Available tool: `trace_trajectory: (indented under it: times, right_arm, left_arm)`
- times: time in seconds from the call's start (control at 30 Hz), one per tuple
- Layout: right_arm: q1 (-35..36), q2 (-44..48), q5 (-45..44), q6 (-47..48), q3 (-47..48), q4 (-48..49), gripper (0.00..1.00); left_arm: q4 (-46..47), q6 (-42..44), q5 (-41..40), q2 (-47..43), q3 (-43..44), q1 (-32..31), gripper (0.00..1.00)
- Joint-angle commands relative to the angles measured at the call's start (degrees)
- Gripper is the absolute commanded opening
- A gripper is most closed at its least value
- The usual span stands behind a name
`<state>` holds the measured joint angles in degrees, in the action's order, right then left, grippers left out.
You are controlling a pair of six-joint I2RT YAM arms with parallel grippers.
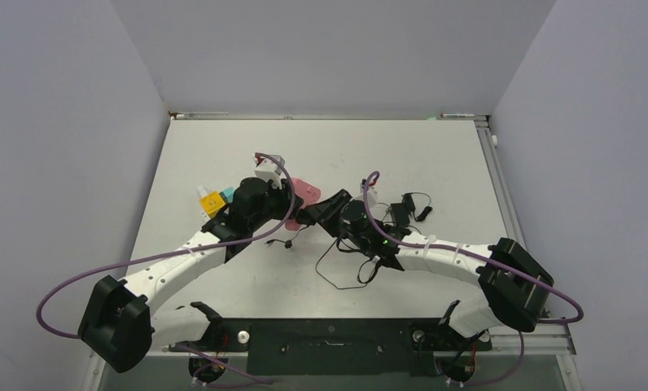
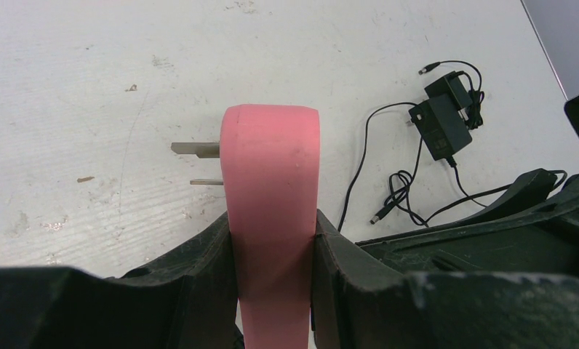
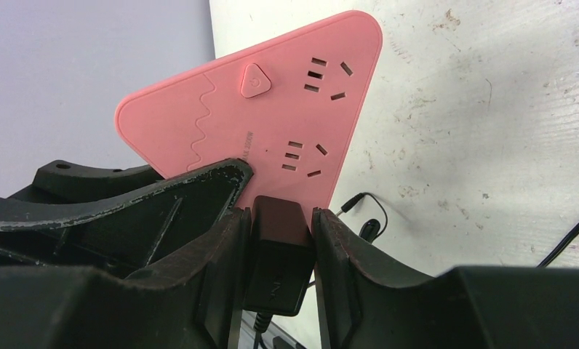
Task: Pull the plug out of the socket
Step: Remove the plug from the socket.
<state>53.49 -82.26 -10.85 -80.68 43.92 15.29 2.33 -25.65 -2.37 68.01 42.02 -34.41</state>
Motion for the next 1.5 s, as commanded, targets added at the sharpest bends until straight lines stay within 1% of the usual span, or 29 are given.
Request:
trace_trajectory:
  times: [0.0, 0.23, 0.47, 0.6, 0.63, 0.7, 0.9, 1.23, 1.37, 1.47]
  right_arm:
    - [0.2, 0.8, -1.8, -0.7, 3.4, 2.2, 0.05]
    - [0.5, 1.2, -2.5, -0.3, 3.5, 2.2, 0.05]
    - [1.0, 0.1, -3.0, 0.6, 1.5, 3.7, 0.05]
    - [1.2, -0.3, -3.4, 1.0, 0.2, 4.1, 0.05]
    - [1.3, -0.3, -3.5, 1.0, -0.1, 4.1, 0.05]
    - [1.4, -0.5, -3.9, 1.0, -0.4, 3.6, 0.05]
    - [1.8, -1.4, -4.6, 0.6, -0.9, 1.0, 0.05]
    - [1.8, -2.1, -4.3, -0.2, -1.1, 1.1, 0.05]
    - [1.8, -2.0, -4.0, 0.0, 0.7, 0.8, 0.05]
    - [1.8, -1.9, -3.4, -0.4, 1.6, 1.2, 0.05]
  left_arm:
    - [2.4, 2.8, -2.5, -2.1, 2.0, -1.4, 0.0]
    - [2.3, 2.8, -3.0, -1.8, 2.2, -1.7, 0.0]
    - [3.7, -0.6, 0.3, -0.9, 1.7, -0.4, 0.0]
    - [4.9, -2.5, 2.3, -1.0, 1.5, 2.5, 0.0]
    - [5.3, -2.9, 4.6, -1.1, 1.5, 3.4, 0.0]
    - [5.6, -3.7, 6.0, -1.0, 1.6, 4.7, 0.0]
    - [6.1, -4.6, 7.4, -1.4, 1.4, 6.9, 0.0]
    - [5.8, -4.6, 7.0, -1.4, 1.4, 7.8, 0.0]
    - [5.4, -3.3, 5.9, -1.5, 1.4, 6.9, 0.0]
    - [4.6, -1.8, 3.6, -1.4, 1.7, 5.4, 0.0]
